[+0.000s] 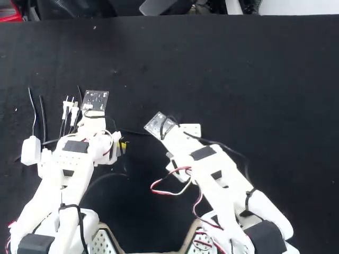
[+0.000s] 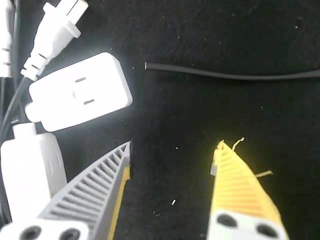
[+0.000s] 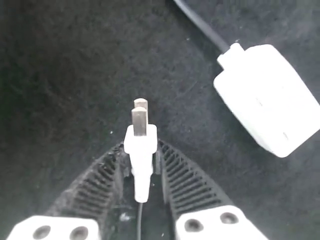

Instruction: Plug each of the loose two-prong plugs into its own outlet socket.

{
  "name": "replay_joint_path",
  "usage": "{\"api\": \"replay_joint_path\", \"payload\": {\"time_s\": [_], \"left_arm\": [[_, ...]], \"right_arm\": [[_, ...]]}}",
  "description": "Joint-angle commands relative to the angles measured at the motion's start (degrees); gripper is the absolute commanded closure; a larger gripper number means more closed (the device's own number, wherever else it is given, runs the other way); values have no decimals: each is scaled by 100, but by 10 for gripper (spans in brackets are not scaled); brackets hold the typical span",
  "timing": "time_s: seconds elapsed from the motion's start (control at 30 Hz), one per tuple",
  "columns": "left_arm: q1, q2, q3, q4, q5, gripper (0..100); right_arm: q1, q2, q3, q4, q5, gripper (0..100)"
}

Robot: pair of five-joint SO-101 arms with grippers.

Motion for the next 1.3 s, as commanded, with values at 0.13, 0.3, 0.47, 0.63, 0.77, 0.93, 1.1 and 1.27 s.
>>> {"api": "replay_joint_path", "payload": {"time_s": [0.13,0.3,0.47,0.63,0.77,0.93,1.1,1.27], "left_arm": [[-40,-176,-66,-53,79,737],[-92,-800,31,-9,404,737],[-75,-2092,541,-18,730,737],[-48,-3332,1182,-9,888,737],[-40,-4255,1578,26,976,737],[-40,-5160,1938,26,985,737],[40,-5556,2229,35,941,737],[470,-5574,2237,246,642,737]], "right_arm": [[-53,-1481,-374,615,-79,988],[-800,-1789,110,-651,-624,988],[-1538,-1358,180,-1398,-1178,988],[-1890,-1086,224,-2154,-1591,988],[-1899,-919,189,-2207,-1574,988],[-2136,-725,224,-2207,-1574,988],[-2163,-725,119,-2251,-1600,988],[-2163,-725,-75,-2198,-1609,988]]}}
